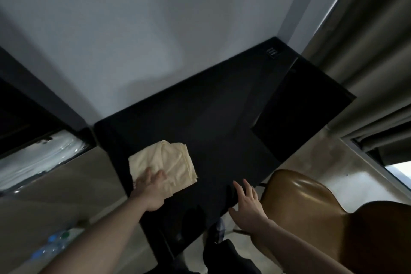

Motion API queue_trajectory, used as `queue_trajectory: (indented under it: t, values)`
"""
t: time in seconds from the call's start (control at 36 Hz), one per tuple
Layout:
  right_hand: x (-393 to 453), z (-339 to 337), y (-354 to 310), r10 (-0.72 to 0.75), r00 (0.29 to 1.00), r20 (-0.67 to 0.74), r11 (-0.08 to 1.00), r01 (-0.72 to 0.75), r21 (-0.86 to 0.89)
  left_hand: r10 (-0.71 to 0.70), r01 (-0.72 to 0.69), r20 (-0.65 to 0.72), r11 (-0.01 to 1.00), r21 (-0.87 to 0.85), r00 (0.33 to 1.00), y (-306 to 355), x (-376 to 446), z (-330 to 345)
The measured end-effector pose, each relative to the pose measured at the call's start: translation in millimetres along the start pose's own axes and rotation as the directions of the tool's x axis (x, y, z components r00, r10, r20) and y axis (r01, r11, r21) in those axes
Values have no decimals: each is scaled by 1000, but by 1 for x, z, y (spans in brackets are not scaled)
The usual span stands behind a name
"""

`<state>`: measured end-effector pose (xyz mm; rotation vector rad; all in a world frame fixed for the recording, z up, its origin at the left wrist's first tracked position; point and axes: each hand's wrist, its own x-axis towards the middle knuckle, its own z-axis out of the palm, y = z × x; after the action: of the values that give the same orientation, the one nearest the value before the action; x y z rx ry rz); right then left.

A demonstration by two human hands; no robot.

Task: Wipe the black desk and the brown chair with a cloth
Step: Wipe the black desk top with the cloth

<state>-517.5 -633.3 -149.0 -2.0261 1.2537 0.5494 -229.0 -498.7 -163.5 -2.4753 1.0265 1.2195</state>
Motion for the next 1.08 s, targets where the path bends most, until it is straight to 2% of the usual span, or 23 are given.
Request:
queue_trajectory:
  t: [0.08,0.17,0.28,0.47,0.61,0.81,0.94,1.08]
  values:
    - [-4,6,-17,-18,1000,-5,1000,18,-18,92,-92,-18,996,-9,996,1,-20,17]
    - [-14,15,-40,-32,999,4,999,32,-36,193,-192,65,981,-19,979,1,-49,21]
    - [-24,30,-75,-69,997,27,997,70,-42,271,-261,32,948,-180,962,-20,-69,25]
    - [-26,58,-134,-170,984,62,981,175,-79,198,-226,-175,961,-158,964,-73,-79,23]
    - [-20,69,-177,-216,971,101,970,225,-92,173,-212,-233,965,-156,957,-104,-79,9]
    - [-4,69,-219,-181,968,172,974,201,-106,108,-163,-275,969,-186,955,-121,-67,-9]
    - [38,74,-209,-24,974,226,1000,24,4,82,-134,-279,976,-171,957,-114,-53,-20]
    - [63,76,-189,-86,983,160,995,93,-38,42,-89,-257,981,-175,965,-84,-38,-35]
